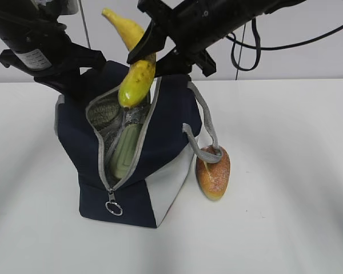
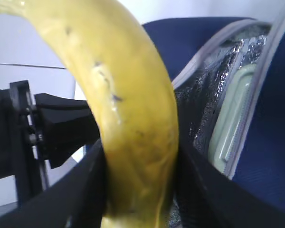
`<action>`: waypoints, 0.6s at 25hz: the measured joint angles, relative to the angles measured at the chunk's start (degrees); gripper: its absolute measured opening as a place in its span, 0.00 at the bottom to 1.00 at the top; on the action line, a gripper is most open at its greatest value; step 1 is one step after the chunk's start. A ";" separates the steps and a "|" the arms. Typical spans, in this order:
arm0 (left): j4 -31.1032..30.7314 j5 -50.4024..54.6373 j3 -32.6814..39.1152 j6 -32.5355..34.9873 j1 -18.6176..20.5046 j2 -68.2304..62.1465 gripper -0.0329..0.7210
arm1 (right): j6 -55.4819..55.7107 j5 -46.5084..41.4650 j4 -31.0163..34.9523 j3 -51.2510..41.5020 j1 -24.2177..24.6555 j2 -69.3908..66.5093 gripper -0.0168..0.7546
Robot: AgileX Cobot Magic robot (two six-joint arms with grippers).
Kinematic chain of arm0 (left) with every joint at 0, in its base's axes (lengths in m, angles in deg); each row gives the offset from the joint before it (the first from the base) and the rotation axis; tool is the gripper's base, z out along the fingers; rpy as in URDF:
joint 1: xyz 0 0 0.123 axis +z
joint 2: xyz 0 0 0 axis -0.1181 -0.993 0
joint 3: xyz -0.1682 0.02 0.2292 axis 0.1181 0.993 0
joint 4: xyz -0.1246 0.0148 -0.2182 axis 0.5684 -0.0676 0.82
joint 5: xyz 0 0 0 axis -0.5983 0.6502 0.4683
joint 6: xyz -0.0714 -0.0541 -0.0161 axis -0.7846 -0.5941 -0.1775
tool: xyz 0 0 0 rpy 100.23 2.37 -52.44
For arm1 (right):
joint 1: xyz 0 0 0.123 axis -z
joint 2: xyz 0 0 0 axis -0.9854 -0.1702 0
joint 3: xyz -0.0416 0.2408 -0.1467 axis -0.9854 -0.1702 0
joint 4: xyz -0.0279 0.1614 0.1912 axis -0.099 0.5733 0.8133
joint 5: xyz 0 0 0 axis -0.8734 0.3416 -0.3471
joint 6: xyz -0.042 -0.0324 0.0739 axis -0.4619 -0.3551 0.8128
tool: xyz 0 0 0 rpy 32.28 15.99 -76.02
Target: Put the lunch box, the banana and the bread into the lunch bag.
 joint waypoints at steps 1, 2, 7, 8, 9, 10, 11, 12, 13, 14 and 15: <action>0.00 0.00 0.00 0.00 0.00 0.00 0.04 | -0.13 -0.28 0.00 0.00 -0.25 -0.84 0.42; 0.00 0.00 0.00 0.00 0.00 0.00 0.04 | -0.13 -0.43 0.00 0.00 -0.37 -1.60 0.42; 0.02 0.00 0.00 0.00 0.00 0.00 0.04 | -0.13 -3.28 -5.85 0.00 -0.37 -3.45 0.42; 0.02 0.00 0.00 0.00 0.00 0.00 0.04 | -0.13 -4.38 -7.51 0.00 -0.37 -3.45 0.42; 0.07 0.00 0.00 0.00 0.00 0.00 0.04 | -0.13 -5.28 -9.16 0.00 -0.37 -3.45 0.42; 0.07 -0.07 0.00 0.00 0.00 0.00 0.04 | 0.00 -6.23 -10.66 0.00 -0.37 -3.45 0.42; 0.07 -0.07 0.00 0.00 0.00 0.00 0.04 | 0.23 -7.14 -12.58 0.00 -0.37 -3.45 0.42; 0.07 -0.07 0.00 0.00 0.00 0.00 0.04 | 0.54 -7.89 -14.47 0.00 -0.37 -3.45 0.42; 0.07 -0.07 0.00 0.00 0.00 0.00 0.04 | 0.78 -8.55 -15.80 0.00 -0.37 -3.45 0.42; 0.07 -0.14 0.00 0.00 0.00 0.00 0.04 | 0.89 -9.14 -17.14 0.00 -0.37 -3.45 0.42; 0.07 -0.13 0.00 0.00 0.00 0.00 0.04 | 1.01 -9.48 -18.08 0.00 -0.37 -3.45 0.42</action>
